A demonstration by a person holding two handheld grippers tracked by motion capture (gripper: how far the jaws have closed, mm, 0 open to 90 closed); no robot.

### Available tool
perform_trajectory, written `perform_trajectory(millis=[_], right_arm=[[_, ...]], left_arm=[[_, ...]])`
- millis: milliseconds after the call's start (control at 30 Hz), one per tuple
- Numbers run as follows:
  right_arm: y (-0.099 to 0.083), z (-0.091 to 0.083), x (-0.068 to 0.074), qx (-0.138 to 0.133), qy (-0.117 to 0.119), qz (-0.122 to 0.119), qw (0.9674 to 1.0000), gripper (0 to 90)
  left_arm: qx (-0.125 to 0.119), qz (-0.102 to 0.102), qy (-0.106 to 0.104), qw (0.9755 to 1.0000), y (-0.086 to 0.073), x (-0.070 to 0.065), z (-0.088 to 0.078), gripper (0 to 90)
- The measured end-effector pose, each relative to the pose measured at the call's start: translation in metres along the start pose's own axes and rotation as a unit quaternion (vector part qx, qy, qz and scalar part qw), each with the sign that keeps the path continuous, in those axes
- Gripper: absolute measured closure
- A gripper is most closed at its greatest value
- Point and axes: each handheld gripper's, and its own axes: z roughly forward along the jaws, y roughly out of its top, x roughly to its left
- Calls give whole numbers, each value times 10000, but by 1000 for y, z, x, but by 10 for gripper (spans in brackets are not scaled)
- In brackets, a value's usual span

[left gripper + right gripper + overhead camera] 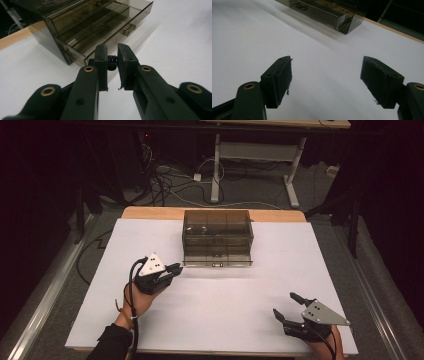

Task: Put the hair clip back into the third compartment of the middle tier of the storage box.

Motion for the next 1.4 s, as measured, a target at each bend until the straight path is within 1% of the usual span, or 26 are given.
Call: perform_trajectory(millis=[433,567,733,833,933,1033,1167,1233,1300,1367,1400], right_arm=[[0,-1,0,-7,-13,-6,10000,253],[0,-2,0,-13,-16,14,10000,253],[0,-2,-1,-28,-17,11,10000,253],[0,-2,-1,-29,-17,13,10000,253],[0,-2,-1,-30,-14,5,10000,253],[0,-2,-1,-31,-17,16,10000,253],[0,-3,-1,-30,-18,8,10000,253],[0,-3,-1,-27,-17,13,10000,253],[-1,-3,-1,-22,-10,24,10000,253],[-1,-2,-1,-18,-13,6,10000,253],[-1,-2,-1,-18,-12,4,10000,253]], left_arm=[[67,92,-283,9995,5,-23,28,769],[100,49,-373,9992,7,-29,37,770],[180,86,-434,9989,11,-38,51,769],[229,70,-481,9986,14,-43,59,769],[306,119,-512,9982,16,-49,70,769],[377,151,-535,9977,17,-53,80,769],[442,130,-603,9971,18,-60,92,769],[484,172,-611,9968,17,-63,98,769],[513,138,-639,9965,18,-65,103,769],[537,146,-635,9964,18,-68,108,769],[535,86,-647,9964,18,-69,111,769]])
